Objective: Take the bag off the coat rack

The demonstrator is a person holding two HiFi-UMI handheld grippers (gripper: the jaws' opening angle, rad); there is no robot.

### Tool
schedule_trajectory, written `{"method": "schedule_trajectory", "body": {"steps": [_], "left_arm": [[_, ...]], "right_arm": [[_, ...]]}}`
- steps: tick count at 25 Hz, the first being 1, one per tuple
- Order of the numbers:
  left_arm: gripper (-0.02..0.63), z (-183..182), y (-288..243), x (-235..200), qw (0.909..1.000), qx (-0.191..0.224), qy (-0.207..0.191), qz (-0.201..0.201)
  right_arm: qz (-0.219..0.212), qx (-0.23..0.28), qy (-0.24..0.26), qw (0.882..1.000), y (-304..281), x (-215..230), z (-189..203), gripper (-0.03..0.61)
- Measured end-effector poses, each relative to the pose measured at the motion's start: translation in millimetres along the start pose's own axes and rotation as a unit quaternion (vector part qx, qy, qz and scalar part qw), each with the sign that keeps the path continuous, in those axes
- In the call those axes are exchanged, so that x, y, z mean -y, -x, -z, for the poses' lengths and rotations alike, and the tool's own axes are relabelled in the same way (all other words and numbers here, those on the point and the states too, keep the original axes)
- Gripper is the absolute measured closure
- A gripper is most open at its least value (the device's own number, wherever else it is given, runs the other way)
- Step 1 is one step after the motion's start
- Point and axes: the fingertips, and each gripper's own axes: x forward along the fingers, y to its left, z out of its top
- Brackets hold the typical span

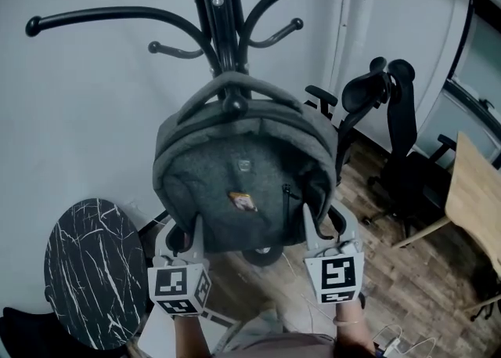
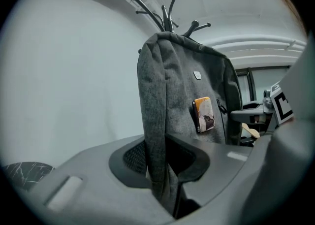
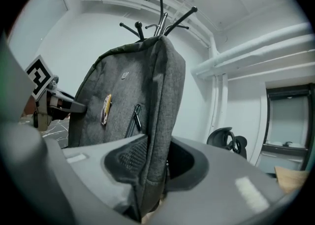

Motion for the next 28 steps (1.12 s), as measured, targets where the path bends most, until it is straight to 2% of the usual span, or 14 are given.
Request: {"method": "schedule_trajectory", "body": {"steps": [28], "left_arm": [[0.537,-26.4,71.3,25.2,0.9993,0.029,-0.014,-0.017]], "right_arm": [[0.005,0.042,0.037,0.998,74.8,-8.2,-30.0,0.482]]}}
